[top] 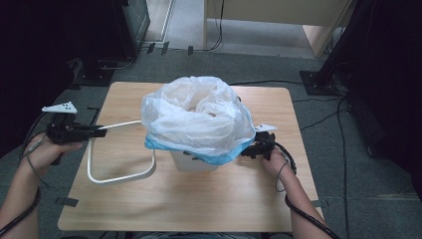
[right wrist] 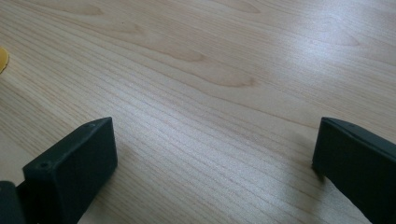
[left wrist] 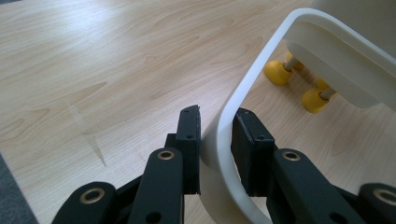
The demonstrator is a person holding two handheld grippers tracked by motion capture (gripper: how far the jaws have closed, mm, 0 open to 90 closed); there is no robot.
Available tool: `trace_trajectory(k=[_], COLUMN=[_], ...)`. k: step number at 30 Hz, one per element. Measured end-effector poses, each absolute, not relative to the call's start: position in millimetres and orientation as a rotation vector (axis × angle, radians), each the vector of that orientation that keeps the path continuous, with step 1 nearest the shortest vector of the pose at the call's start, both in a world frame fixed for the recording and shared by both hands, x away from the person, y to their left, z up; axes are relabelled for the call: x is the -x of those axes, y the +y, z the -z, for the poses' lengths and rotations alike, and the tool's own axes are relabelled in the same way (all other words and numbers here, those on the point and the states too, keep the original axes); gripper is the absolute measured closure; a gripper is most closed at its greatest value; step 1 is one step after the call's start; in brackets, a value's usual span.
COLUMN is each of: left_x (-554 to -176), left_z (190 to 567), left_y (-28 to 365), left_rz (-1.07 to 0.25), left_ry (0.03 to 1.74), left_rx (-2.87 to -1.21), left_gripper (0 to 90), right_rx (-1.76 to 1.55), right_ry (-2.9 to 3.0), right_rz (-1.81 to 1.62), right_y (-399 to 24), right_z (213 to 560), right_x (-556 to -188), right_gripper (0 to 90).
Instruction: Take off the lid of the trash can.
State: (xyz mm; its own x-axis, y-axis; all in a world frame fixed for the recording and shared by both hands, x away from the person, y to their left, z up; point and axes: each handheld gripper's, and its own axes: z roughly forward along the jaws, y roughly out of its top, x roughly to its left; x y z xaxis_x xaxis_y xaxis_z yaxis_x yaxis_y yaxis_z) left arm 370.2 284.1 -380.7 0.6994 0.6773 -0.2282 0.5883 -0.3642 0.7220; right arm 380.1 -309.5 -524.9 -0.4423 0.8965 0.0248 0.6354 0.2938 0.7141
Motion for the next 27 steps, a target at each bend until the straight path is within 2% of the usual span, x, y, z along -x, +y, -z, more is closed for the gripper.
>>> trace_trajectory(k=[27], left_x=[-386], left_z=[437], left_y=[253], left_rz=[-0.115], left_ry=[0.953], left_rx=[-2.072], left_gripper=[72.7], right_rx=[-1.378], right_ry=[2.188], right_rz=[-0.939], right_y=[-309], right_z=[525], right_x=[-379], right_gripper=[0.0])
